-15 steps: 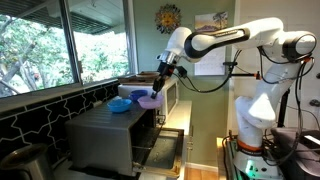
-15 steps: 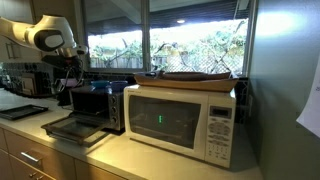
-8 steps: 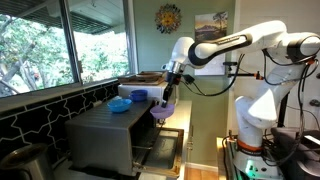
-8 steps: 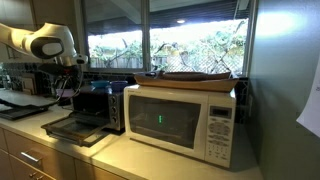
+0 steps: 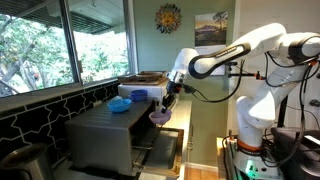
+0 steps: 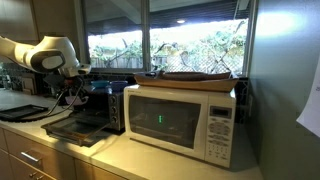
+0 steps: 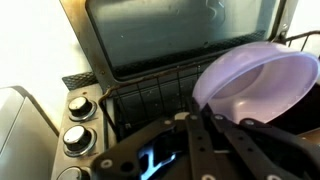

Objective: Pull the oven tray, put the purple bowl on it, and push it back into the oven

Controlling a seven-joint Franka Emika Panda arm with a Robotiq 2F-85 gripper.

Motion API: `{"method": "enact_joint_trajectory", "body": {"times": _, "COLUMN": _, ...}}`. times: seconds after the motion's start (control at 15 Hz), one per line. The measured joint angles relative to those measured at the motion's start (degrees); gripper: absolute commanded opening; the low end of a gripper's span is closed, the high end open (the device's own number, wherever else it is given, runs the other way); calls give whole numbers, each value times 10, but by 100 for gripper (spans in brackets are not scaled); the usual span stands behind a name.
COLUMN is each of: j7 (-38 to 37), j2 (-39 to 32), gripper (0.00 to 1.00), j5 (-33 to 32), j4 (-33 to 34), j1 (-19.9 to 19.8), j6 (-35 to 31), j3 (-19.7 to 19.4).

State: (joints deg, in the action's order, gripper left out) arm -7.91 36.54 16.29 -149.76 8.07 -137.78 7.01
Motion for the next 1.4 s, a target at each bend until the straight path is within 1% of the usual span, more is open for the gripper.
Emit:
{"method": "enact_joint_trajectory", "body": {"times": 0.2, "j7": -54, "j2": -4, "gripper": 1, "j5": -6, "j4": -17, "j1": -20, "j6": -48, "j3": 23}}
{"method": "enact_joint_trajectory", "body": {"times": 0.4, "j7": -113, "j2": -12, "gripper": 1, "j5": -23, "j4": -24, "j1": -41, "j6": -78, "j3": 51}}
{"method": "enact_joint_trajectory", "body": {"times": 0.6, "j7": -177, "j2": -23, "gripper": 1, "j5": -47, "j4": -24, "j1": -65, "j6": -94, "j3": 82}}
{"method": "enact_joint_trajectory", "body": {"times": 0.93, "j7": -259, "j2": -33, "gripper": 1, "j5": -91, "j4": -24, "j1": -103, "j6": -97, "j3": 123}}
{"method": "enact_joint_trajectory", "body": {"times": 1.13, "j7": -296, "j2": -39, "gripper": 1, "j5": -104, "j4": -21, "j1": -113, "j6": -99, "j3": 136}}
{"method": "enact_joint_trajectory", "body": {"times": 1.4, "j7": -321, "j2": -54, "gripper": 1, "j5": -104, "j4": -20, "j1": -111, "j6": -134, "j3": 137}}
